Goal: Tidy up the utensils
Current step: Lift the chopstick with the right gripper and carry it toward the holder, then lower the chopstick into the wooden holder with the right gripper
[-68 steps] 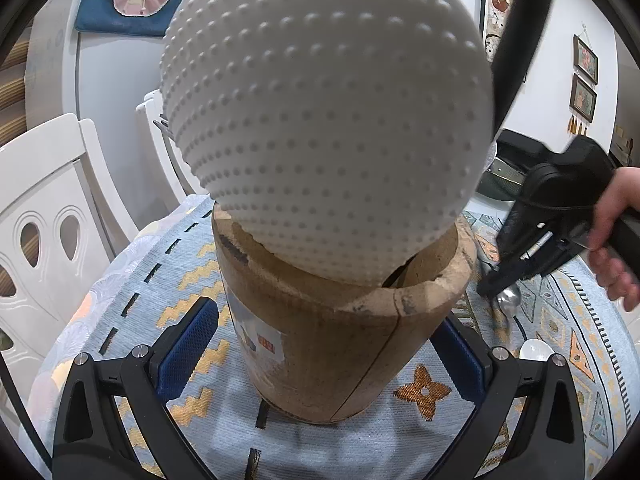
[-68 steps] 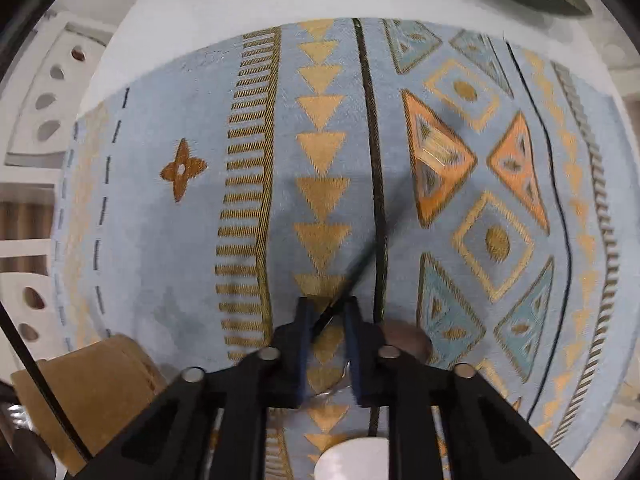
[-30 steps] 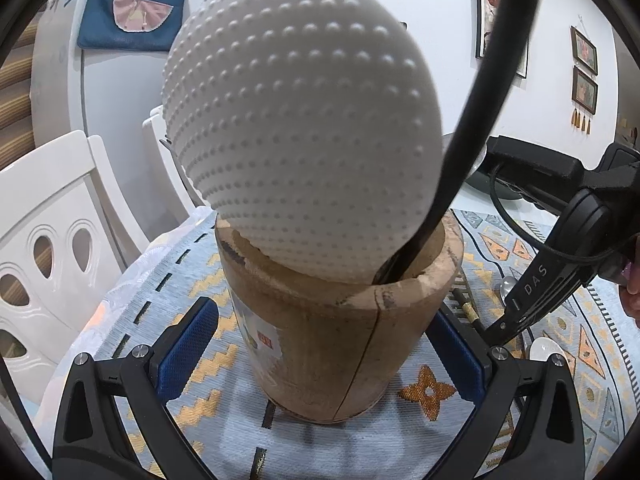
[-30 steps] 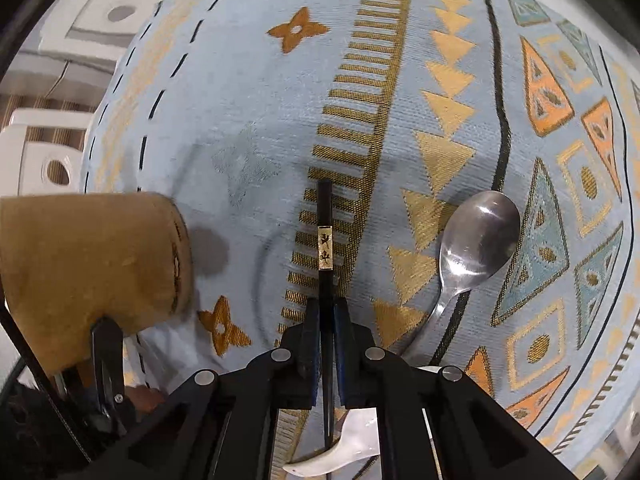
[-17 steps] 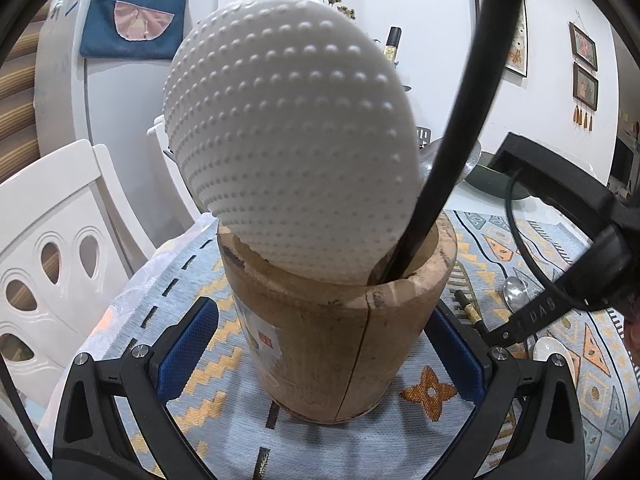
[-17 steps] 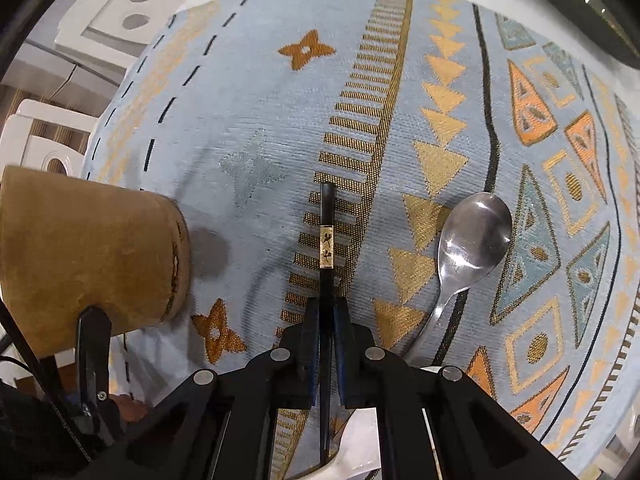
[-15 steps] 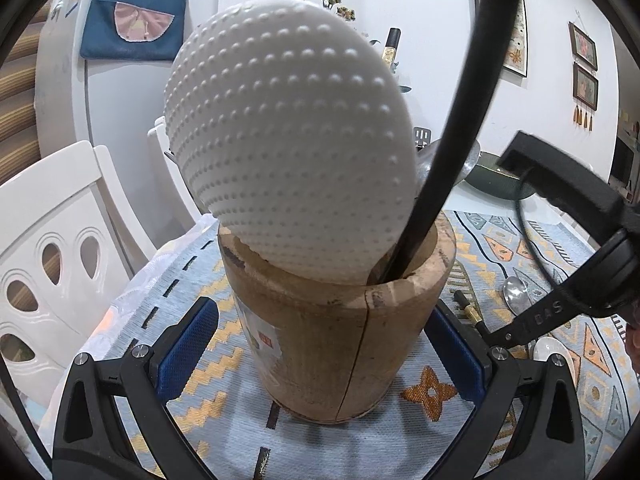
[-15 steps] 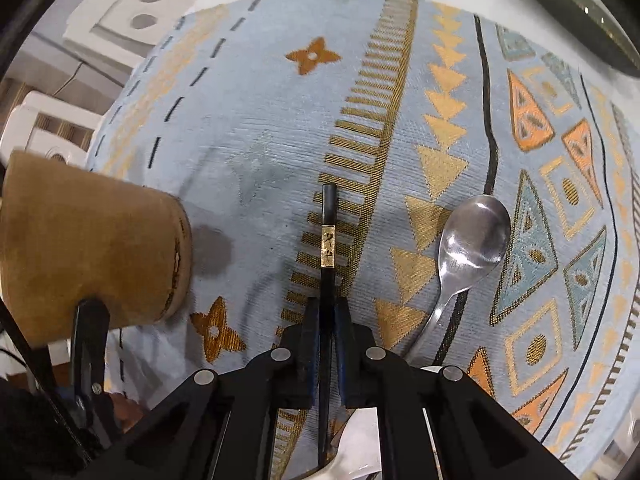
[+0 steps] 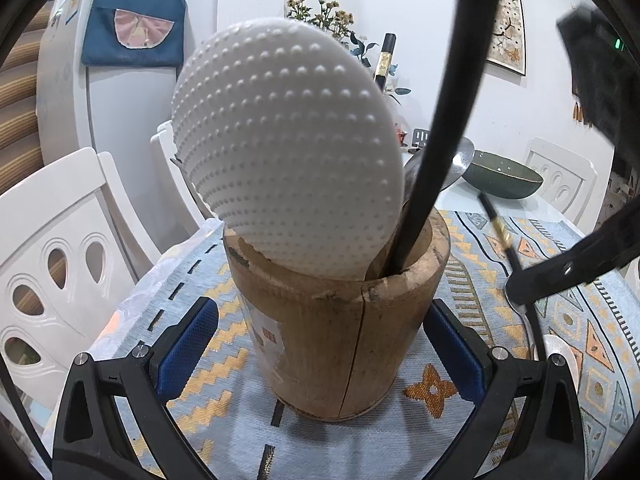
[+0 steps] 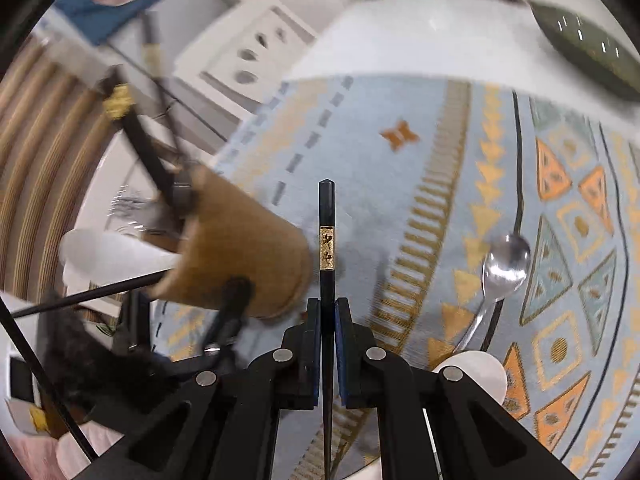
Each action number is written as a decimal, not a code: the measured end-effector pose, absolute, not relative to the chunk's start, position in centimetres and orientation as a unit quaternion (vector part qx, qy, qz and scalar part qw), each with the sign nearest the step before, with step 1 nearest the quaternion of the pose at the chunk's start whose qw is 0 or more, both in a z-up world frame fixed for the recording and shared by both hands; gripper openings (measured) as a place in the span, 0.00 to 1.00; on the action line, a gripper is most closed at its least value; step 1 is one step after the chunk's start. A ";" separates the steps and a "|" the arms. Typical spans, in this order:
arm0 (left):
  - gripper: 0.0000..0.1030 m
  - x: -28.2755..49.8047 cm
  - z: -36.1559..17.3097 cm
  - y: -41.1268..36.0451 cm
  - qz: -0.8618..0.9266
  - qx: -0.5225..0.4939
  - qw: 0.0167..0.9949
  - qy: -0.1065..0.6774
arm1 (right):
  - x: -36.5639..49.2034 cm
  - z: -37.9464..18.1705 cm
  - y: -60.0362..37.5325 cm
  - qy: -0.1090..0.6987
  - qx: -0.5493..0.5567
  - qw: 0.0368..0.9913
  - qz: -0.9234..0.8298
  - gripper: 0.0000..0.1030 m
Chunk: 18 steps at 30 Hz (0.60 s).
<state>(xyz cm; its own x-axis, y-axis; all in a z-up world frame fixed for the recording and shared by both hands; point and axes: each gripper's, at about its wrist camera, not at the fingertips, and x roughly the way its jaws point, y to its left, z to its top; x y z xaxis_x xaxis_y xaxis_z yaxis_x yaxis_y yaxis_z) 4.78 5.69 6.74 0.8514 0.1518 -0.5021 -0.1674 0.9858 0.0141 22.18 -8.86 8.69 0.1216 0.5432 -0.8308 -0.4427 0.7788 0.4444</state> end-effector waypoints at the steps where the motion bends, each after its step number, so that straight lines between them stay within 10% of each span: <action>1: 1.00 4.7 6.8 5.7 0.083 -0.015 0.963 0.258 | 21.8 9.4 -9.4 0.566 0.043 0.752 0.334 0.06; 18: 1.00 4.2 6.8 5.7 0.086 -0.011 0.965 0.249 | 21.5 17.7 -10.5 0.474 0.079 0.803 0.354 0.06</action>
